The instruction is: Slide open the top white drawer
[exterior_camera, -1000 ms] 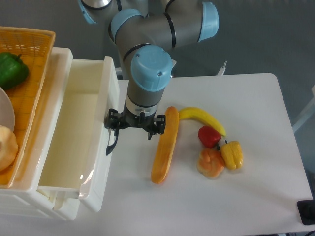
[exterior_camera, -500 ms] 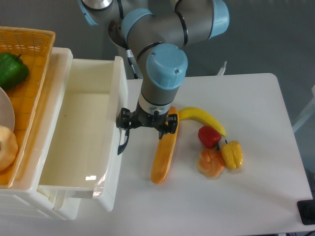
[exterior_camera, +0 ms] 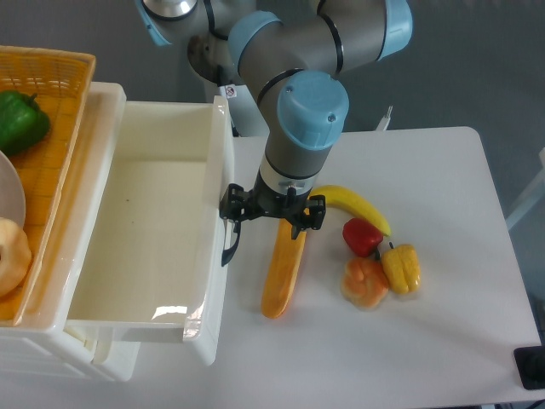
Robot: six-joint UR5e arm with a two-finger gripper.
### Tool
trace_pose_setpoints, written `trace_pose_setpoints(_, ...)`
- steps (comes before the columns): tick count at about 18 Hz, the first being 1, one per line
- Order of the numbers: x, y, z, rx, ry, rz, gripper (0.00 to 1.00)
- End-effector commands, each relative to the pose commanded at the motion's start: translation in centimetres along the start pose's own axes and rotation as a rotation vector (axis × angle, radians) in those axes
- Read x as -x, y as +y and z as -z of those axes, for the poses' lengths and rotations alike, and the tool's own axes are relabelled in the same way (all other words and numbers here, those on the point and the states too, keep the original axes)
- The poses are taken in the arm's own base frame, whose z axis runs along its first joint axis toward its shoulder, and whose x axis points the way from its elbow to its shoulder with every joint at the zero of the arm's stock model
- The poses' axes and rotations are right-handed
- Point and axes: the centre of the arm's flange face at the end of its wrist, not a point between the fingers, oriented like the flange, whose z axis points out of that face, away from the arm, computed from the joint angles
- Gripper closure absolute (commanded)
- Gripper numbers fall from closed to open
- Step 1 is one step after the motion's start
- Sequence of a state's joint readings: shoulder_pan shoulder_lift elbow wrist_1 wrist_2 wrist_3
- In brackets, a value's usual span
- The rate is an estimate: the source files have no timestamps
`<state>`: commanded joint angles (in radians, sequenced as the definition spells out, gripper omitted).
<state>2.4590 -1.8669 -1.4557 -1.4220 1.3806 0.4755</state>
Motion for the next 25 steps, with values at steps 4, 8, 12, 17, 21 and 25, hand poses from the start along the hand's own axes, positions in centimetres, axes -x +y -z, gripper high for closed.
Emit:
trace_pose_setpoints(4, -0.1, 0.0, -0.3, 0.002, 0.012, 0.003, 0.00)
trace_pose_setpoints(8, 0.0, -0.1, -0.7, -0.005, 0.047, 0.016, 0.00)
trace_pose_setpoints(12, 0.6, 0.1, -1.1, -0.006, 0.068, 0.032, 0.00)
trace_pose_setpoints(17, 1.8, 0.6, -1.4, -0.013, 0.126, 0.070, 0.00)
trace_pose_setpoints(21, 2.3, 0.8, -1.3, -0.027, 0.152, 0.084, 0.00)
trace_pose_setpoints(25, 2.1, 1.0, -1.5, -0.020, 0.172, 0.089, 0.00)
